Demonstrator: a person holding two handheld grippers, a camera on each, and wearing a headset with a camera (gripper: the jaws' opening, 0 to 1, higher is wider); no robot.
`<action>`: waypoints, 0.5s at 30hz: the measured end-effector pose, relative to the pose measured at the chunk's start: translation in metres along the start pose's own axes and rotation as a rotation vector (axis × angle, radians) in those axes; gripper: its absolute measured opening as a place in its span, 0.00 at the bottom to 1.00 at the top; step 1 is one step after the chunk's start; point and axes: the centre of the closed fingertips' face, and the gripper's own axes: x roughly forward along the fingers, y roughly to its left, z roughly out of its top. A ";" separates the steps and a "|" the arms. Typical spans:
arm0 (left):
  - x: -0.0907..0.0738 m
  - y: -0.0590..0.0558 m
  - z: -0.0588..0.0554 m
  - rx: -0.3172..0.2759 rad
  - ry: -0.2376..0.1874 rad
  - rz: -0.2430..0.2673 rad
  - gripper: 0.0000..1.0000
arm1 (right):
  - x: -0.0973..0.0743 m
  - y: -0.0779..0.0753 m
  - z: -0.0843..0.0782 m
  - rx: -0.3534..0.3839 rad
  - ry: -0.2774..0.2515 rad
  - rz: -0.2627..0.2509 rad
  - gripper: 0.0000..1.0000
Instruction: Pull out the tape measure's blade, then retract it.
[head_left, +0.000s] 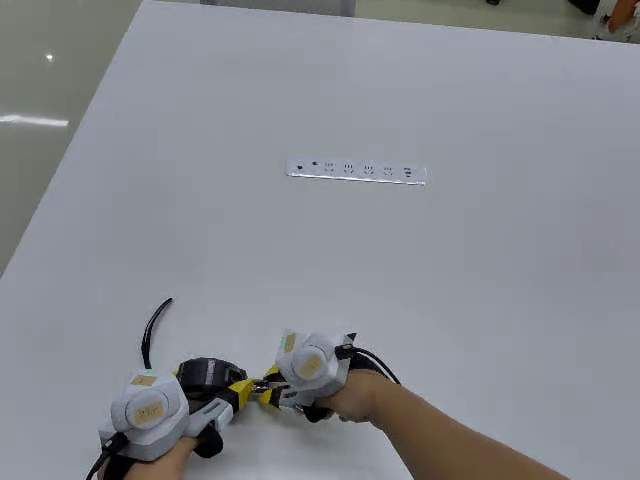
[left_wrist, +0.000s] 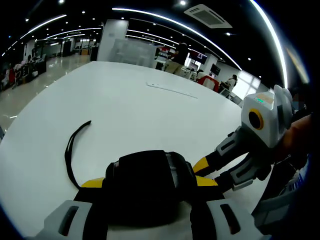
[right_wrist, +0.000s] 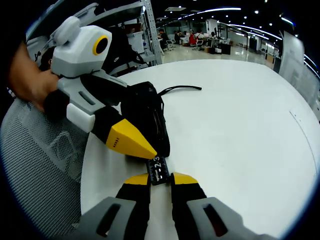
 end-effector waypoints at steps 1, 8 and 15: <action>0.000 0.000 0.000 -0.001 0.000 0.000 0.63 | 0.000 0.001 0.001 0.002 -0.002 0.000 0.14; 0.000 0.000 0.001 -0.003 -0.001 0.000 0.63 | 0.005 0.000 0.006 0.006 -0.011 0.003 0.14; 0.000 0.000 0.001 -0.005 -0.001 0.000 0.63 | 0.010 0.002 0.009 0.001 -0.015 0.005 0.14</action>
